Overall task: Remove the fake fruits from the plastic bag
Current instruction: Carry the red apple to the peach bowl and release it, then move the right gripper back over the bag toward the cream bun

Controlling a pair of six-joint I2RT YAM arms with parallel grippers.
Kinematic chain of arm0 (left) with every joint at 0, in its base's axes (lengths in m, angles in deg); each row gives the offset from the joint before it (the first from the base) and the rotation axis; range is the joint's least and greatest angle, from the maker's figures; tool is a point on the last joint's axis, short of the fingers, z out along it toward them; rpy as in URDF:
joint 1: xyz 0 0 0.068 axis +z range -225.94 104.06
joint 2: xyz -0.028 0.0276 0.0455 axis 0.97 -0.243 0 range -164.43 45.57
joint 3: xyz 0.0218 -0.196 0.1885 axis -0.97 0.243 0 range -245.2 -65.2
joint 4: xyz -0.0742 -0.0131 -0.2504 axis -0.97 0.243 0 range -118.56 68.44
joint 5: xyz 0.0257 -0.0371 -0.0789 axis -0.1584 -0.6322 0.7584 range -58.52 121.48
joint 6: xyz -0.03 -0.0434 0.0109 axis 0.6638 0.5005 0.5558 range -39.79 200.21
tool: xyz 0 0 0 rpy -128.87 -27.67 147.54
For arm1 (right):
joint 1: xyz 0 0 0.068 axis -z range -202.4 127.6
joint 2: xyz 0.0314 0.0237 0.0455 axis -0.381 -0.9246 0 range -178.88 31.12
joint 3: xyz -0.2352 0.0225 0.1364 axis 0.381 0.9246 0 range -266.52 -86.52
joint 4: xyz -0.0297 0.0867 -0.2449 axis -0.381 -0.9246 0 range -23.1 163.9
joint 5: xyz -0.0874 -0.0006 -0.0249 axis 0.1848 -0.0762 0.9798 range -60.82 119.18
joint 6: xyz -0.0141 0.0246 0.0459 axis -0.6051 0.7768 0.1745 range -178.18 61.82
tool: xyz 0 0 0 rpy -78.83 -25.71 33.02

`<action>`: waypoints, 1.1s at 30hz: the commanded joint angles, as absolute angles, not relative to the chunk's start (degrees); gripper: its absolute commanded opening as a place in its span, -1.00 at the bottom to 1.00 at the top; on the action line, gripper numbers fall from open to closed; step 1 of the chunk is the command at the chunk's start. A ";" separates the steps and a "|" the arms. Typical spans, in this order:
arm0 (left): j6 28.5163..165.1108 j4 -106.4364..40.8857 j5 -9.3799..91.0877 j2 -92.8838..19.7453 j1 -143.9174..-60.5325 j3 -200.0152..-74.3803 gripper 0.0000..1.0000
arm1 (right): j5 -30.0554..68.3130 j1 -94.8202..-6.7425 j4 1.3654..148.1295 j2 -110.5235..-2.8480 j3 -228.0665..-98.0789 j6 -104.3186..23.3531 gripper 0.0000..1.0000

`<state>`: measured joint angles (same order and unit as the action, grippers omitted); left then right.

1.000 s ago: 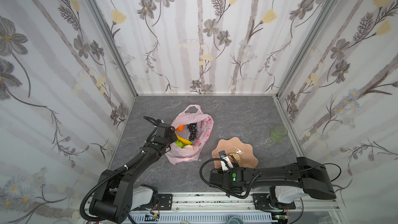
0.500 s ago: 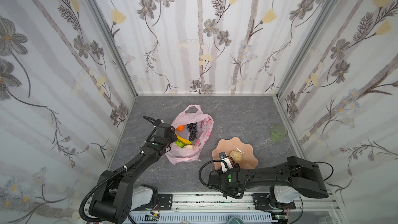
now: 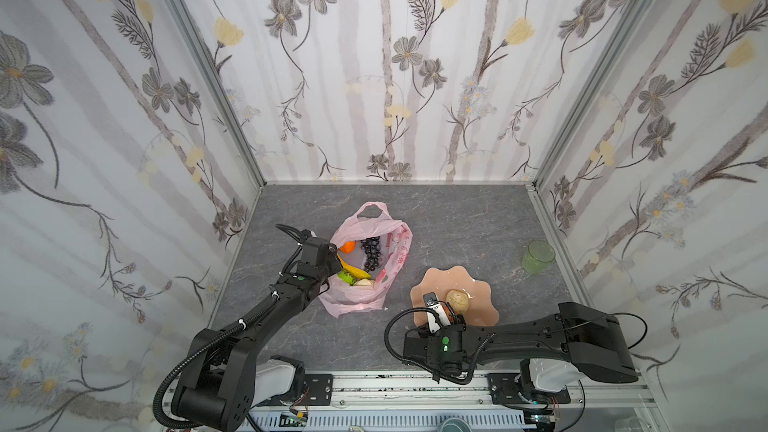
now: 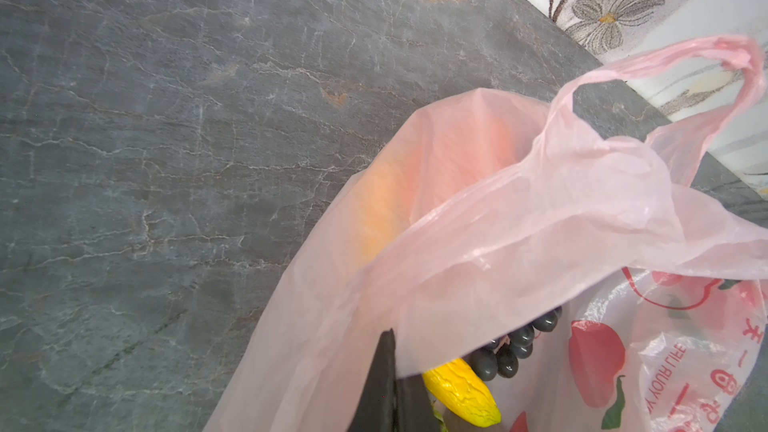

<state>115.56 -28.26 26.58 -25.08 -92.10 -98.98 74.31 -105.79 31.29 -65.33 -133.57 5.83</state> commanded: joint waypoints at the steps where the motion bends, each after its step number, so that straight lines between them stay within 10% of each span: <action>1: 115.89 -28.95 25.77 -24.87 -92.09 -99.11 -1.00 | 76.01 -105.81 31.29 -64.31 -134.16 7.03 0.61; 21: 113.82 -28.91 28.27 -32.47 -94.40 -105.99 -1.00 | 68.81 -93.74 52.81 -52.49 -137.52 -2.43 0.62; 33: 113.04 -28.04 28.10 -37.72 -97.74 -113.29 -0.94 | 49.53 -84.76 67.48 -71.53 -153.24 -8.26 0.58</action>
<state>113.05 -27.82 28.76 -38.91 -97.58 -113.38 55.81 -85.93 62.59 -68.28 -150.48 -6.48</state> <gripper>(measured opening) 0.060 0.793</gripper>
